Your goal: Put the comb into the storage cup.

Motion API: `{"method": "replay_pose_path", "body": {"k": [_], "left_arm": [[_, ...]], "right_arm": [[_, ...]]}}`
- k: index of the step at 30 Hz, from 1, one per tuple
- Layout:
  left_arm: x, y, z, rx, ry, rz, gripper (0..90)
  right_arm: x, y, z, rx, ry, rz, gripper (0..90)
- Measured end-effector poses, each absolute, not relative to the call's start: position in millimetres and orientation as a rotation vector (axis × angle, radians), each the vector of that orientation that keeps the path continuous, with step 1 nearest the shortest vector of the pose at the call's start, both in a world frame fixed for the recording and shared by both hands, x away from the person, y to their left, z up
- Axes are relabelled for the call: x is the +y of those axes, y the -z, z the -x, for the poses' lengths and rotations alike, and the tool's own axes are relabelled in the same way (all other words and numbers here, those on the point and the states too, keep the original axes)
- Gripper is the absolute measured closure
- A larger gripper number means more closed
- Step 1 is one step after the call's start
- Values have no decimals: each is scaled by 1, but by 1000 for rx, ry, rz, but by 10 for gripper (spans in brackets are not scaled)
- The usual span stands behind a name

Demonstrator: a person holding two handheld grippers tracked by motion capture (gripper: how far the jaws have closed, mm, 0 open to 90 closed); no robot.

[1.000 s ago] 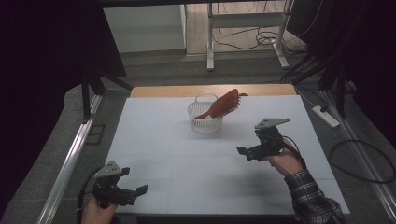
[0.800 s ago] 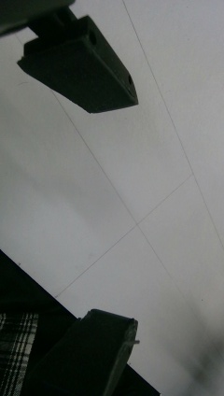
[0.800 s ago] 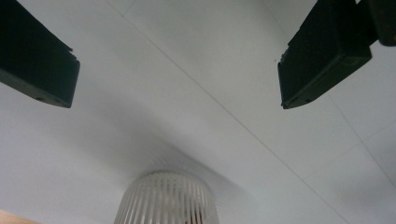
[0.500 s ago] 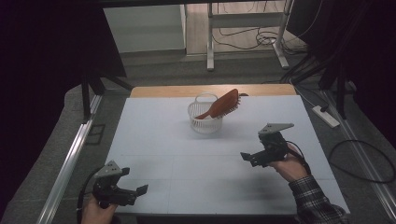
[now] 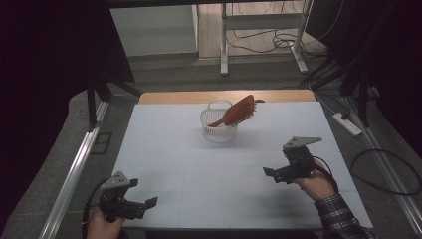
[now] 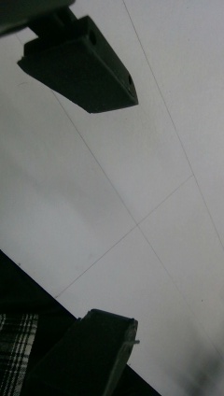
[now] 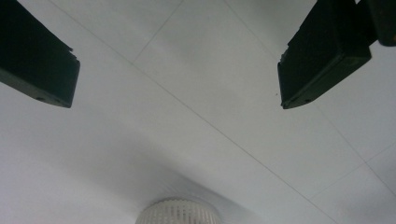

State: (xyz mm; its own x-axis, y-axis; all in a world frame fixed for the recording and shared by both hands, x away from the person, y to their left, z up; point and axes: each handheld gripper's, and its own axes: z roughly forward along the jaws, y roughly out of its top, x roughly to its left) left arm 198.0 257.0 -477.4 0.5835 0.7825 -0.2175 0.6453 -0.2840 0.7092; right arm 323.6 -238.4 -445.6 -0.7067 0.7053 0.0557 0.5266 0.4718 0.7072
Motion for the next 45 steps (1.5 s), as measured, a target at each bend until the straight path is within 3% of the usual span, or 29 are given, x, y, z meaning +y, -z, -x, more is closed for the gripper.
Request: {"method": "replay_pose_path", "body": {"k": [45], "left_arm": [[257,477,-198,1146,-218,-2014,6]], "right_arm": [[-285,450,-275,2434,-1065,-1186,0]]}}
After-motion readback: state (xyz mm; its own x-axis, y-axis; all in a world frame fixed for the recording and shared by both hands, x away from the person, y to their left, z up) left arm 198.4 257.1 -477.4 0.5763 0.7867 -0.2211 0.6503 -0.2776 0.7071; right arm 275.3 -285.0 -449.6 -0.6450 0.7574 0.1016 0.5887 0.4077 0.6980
